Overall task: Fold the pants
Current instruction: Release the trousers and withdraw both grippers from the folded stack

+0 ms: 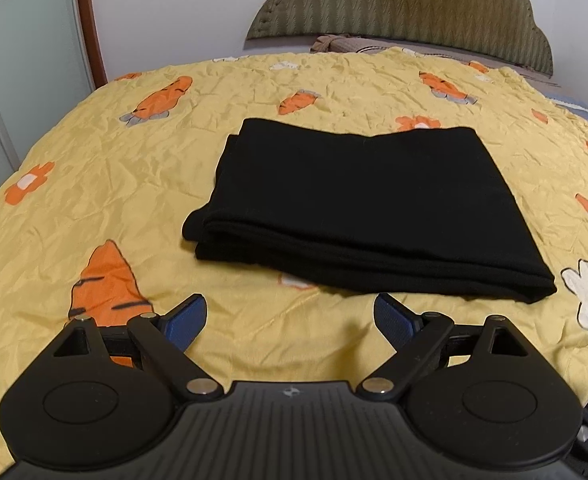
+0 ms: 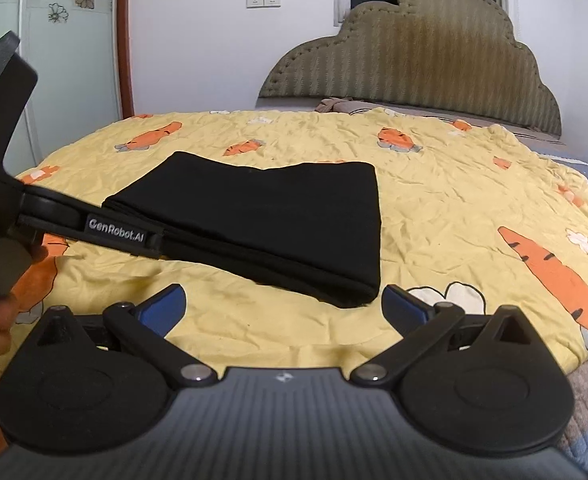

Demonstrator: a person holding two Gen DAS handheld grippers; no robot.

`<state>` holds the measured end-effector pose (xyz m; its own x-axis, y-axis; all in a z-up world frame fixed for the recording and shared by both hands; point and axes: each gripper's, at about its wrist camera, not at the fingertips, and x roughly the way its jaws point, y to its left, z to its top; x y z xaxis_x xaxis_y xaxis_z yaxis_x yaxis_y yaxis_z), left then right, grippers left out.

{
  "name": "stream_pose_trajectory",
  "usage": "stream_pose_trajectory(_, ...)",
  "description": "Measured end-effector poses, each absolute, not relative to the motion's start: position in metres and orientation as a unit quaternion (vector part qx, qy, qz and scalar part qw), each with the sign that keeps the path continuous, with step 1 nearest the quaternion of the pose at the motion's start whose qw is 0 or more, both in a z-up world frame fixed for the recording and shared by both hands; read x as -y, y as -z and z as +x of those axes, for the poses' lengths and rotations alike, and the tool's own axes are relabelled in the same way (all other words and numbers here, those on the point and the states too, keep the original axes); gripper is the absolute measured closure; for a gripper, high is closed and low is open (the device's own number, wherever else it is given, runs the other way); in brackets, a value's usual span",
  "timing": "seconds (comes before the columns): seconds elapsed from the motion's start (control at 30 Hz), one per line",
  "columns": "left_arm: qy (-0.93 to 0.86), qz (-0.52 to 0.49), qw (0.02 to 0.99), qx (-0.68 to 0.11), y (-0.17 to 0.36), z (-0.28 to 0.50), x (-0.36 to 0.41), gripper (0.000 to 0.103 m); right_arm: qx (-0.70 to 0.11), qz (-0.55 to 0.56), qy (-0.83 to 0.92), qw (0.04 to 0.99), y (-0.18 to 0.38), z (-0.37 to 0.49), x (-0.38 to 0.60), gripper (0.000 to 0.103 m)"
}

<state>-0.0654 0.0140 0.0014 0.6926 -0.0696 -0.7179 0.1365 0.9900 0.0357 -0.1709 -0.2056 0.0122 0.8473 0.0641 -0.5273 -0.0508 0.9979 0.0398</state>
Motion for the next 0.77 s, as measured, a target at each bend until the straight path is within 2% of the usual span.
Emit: stream_pose_trajectory(0.77,0.052,0.077,0.918,-0.385,0.0076,-0.0746,-0.0059,0.012,-0.297,0.035,-0.033,0.954,-0.0027,-0.1660,0.2024,0.000)
